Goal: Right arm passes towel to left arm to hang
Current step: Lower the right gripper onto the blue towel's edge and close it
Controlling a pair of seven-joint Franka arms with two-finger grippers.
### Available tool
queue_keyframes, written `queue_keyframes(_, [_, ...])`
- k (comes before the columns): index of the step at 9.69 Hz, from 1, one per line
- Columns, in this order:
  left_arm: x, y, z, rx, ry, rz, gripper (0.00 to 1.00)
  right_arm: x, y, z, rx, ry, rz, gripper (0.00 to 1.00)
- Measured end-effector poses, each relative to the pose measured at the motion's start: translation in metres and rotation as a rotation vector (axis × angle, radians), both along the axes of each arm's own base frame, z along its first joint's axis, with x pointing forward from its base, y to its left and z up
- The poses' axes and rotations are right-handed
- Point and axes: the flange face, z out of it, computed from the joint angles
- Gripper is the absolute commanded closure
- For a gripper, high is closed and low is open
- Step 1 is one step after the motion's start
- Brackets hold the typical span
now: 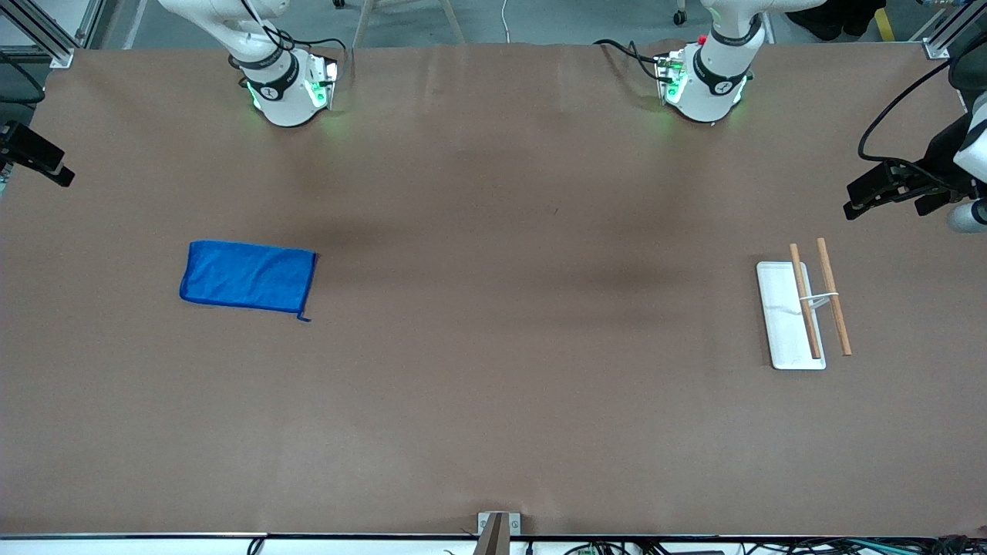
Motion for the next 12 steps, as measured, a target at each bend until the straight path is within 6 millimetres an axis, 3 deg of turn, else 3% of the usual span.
queue_keyframes(8, [0.0, 0.0, 0.0, 0.0, 0.001, 0.0, 0.0, 0.002, 0.0, -0.006, 0.001, 0.014, 0.002, 0.0])
queue_keyframes(9, [0.0, 0.0, 0.0, 0.0, 0.001, 0.0, 0.0, 0.009, 0.001, -0.023, 0.002, 0.024, 0.007, 0.0])
queue_keyframes(10, [0.0, 0.0, -0.001, 0.0, 0.001, 0.0, 0.0, 0.023, 0.004, -0.062, 0.001, 0.021, 0.015, 0.0])
queue_keyframes(12, [0.001, 0.0, -0.001, 0.0, 0.003, 0.0, 0.0, 0.045, 0.007, -0.176, -0.001, 0.023, 0.09, 0.0])
